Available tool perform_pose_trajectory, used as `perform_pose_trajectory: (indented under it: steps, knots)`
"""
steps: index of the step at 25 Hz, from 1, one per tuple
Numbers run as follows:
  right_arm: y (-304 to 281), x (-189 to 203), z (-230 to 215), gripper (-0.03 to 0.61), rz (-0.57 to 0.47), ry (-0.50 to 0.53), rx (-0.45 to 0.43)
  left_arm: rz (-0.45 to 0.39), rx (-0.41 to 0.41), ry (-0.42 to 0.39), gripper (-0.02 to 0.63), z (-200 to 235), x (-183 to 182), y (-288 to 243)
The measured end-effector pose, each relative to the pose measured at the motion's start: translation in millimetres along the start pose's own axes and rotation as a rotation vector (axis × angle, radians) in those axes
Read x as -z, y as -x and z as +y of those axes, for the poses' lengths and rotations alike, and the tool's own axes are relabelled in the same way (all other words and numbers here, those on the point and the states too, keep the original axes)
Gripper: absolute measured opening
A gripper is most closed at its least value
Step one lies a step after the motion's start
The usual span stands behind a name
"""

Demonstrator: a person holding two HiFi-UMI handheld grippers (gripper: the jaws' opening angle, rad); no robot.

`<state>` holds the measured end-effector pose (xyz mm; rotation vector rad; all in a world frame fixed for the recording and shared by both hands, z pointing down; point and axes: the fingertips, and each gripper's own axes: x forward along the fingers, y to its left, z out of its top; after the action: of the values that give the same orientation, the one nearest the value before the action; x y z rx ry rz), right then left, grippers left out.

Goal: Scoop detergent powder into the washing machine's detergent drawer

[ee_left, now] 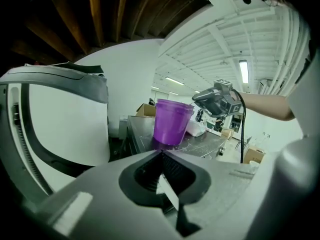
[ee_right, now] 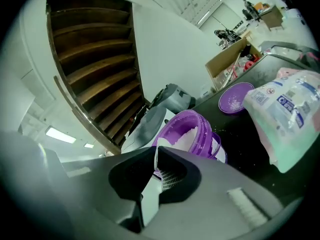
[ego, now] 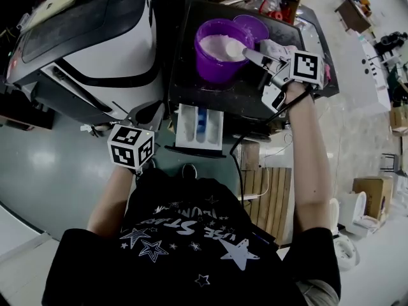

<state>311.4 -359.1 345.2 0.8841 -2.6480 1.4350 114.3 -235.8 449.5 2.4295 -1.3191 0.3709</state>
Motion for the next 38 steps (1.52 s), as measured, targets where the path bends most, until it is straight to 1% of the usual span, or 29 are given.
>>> perform_pose_trajectory:
  steps: [4, 7, 10, 13, 15, 21, 27, 33, 38]
  knots:
    - [10.0, 6.4, 7.4, 0.035, -0.063, -0.011, 0.005, 0.005, 0.019, -0.011, 0.002, -5.4, 3.5, 3.3]
    - [13.4, 10.7, 21.9, 0.035, -0.098, -0.008, -0.006, 0.012, 0.044, -0.022, 0.002, -4.1, 4.6, 7.5]
    - [16.9, 17.7, 39.5, 0.035, -0.15, -0.03, -0.022, 0.023, 0.073, -0.026, 0.002, 1.1, 7.3, 15.1]
    - [20.2, 31.3, 53.2, 0.035, -0.204, -0.065, -0.018, 0.037, 0.112, -0.038, 0.002, 6.4, 11.4, 24.0]
    - [21.9, 42.3, 60.1, 0.035, -0.24, -0.089, -0.011, 0.046, 0.145, -0.051, 0.002, 7.9, 14.6, 30.5]
    - [16.8, 78.0, 72.0, 0.035, -0.305, -0.113, 0.015, 0.074, 0.209, -0.072, 0.002, 19.8, 27.1, 51.2]
    - [15.7, 121.1, 78.1, 0.035, -0.368, -0.179, 0.022, 0.113, 0.275, -0.097, 0.002, 25.3, 40.1, 62.9]
    - [13.6, 163.7, 71.6, 0.035, -0.4, -0.193, 0.083, 0.146, 0.358, -0.132, 0.002, 19.7, 52.8, 66.8]
    - [4.6, 201.7, 64.5, 0.035, -0.417, -0.23, 0.128, 0.174, 0.414, -0.152, 0.002, 18.3, 63.5, 71.9]
